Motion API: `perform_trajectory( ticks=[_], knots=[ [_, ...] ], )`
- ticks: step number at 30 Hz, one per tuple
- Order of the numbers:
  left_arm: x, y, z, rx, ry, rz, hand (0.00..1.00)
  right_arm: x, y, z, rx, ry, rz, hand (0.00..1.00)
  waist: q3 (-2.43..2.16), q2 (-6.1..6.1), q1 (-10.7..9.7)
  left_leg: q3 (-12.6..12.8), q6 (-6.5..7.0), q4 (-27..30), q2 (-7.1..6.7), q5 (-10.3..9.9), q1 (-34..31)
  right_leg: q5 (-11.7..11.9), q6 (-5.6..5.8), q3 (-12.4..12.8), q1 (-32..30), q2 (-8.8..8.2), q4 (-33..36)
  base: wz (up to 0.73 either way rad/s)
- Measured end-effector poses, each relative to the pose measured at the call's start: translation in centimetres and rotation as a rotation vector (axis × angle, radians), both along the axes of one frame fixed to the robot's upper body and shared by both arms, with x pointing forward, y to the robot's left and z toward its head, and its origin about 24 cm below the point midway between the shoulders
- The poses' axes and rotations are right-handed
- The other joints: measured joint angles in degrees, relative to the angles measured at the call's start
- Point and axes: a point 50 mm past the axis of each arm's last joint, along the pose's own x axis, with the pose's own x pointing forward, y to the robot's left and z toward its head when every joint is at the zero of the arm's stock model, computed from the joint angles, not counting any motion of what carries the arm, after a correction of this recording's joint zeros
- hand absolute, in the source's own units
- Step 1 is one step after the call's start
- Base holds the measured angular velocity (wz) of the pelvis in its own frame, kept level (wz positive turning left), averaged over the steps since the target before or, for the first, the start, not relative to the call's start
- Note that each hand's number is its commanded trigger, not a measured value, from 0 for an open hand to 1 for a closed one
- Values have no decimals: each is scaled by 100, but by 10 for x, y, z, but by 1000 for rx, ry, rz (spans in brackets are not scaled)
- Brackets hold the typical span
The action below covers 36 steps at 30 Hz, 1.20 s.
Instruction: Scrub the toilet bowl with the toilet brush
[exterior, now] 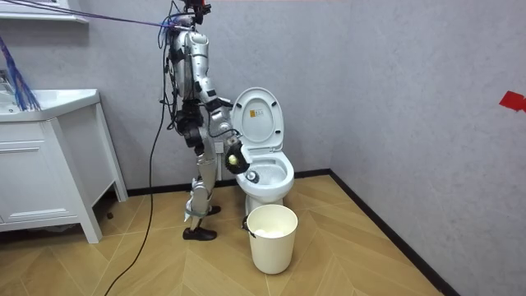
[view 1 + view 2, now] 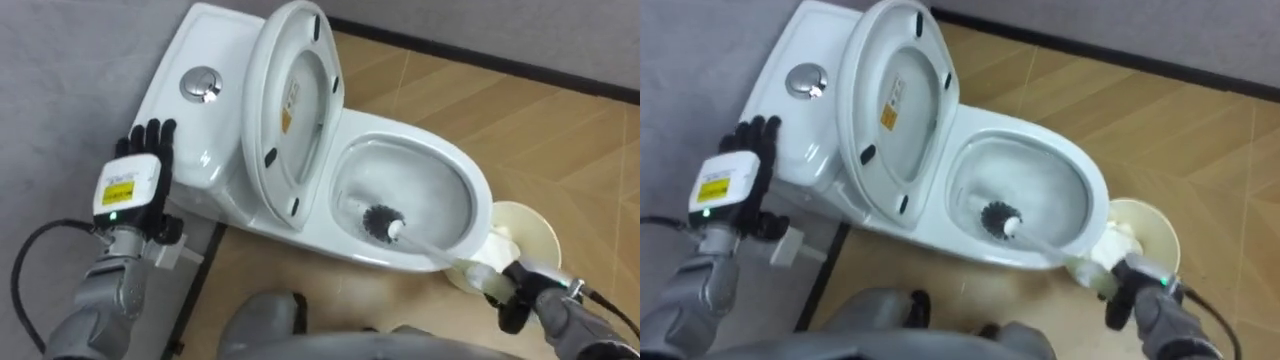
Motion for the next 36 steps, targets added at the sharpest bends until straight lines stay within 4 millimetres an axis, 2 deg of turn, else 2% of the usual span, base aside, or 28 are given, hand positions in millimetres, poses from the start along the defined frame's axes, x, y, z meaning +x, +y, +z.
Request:
perform_trajectory(
  ticks=[2, 4, 5, 7, 10, 15, 22, 27, 30, 31, 33, 36],
  knots=[
    [12, -1, 7, 9, -44, -22, 0, 21, -4, 11, -58, -38, 77, 100, 50, 9, 124, -35, 22, 156, 2, 14, -316, -17, -27, -47, -315, -46, 232, 5],
    [28, -6, 17, 24, -97, -81, 0, 46, -10, 28, -147, -95, 178, 100, 117, 74, 229, -131, 51, 404, -20, 20, -807, -76, -74, -100, -754, -117, 544, 19],
    [31, -8, 19, 26, -115, -92, 0, 54, -11, 33, -166, -113, 200, 100, 122, 77, 261, -131, 68, 458, -26, 31, -934, -81, -79, -104, -896, -146, 638, 8],
    [47, -18, 29, 25, -185, -145, 0, 78, -19, 54, -247, -182, 270, 100, 142, 90, 425, -148, 120, 622, -123, 92, -1418, -166, -120, -165, -1445, -333, 1029, 9],
    [60, -27, 42, 40, -254, -221, 0, 100, -30, 79, -340, -254, 319, 100, 163, 96, 632, -162, 161, 870, -189, 141, -1957, -229, -160, -252, -1995, -509, 1392, 8],
    [69, -33, 62, 41, -376, -280, 0, 129, -31, 109, -435, -369, 361, 100, 206, 44, 694, -153, 218, 1419, -233, 121, -2811, -409, -213, -249, -2819, -718, 2053, 6],
    [83, -35, 86, 1, -514, -317, 0, 150, -31, 137, -525, -453, 425, 100, 271, 16, 684, -158, 250, 1811, -218, 138, -3577, -455, -280, -244, -3549, -803, 2492, 1],
    [86, -35, 93, 0, -584, -312, 0, 157, -31, 150, -548, -498, 430, 100, 285, 22, 672, -155, 223, 1916, -193, 161, -3867, -439, -327, -223, -3852, -804, 2607, -3],
    [89, -37, 95, -17, -596, -312, 0, 159, -31, 152, -516, -518, 395, 100, 294, 7, 644, -159, 210, 1937, -207, 176, -3929, -450, -346, -197, -3929, -815, 2678, 3],
    [89, -35, 98, -6, -606, -309, 0, 161, -30, 155, -489, -542, 363, 100, 312, -23, 610, -150, 200, 1938, -211, 192, -3962, -470, -338, -146, -3994, -799, 2708, 6],
    [89, -28, 100, 14, -619, -303, 0, 165, -30, 158, -445, -574, 314, 100, 318, -31, 511, -150, 189, 1951, -219, 222, -4036, -480, -357, -142, -4076, -815, 2768, 2],
    [92, -22, 108, 57, -647, -288, 0, 164, -32, 158, -346, -618, 206, 100, 360, -102, 426, -149, 147, 1911, -208, 306, -4128, -451, -421, -127, -4205, -803, 2794, 1]
  ],
)
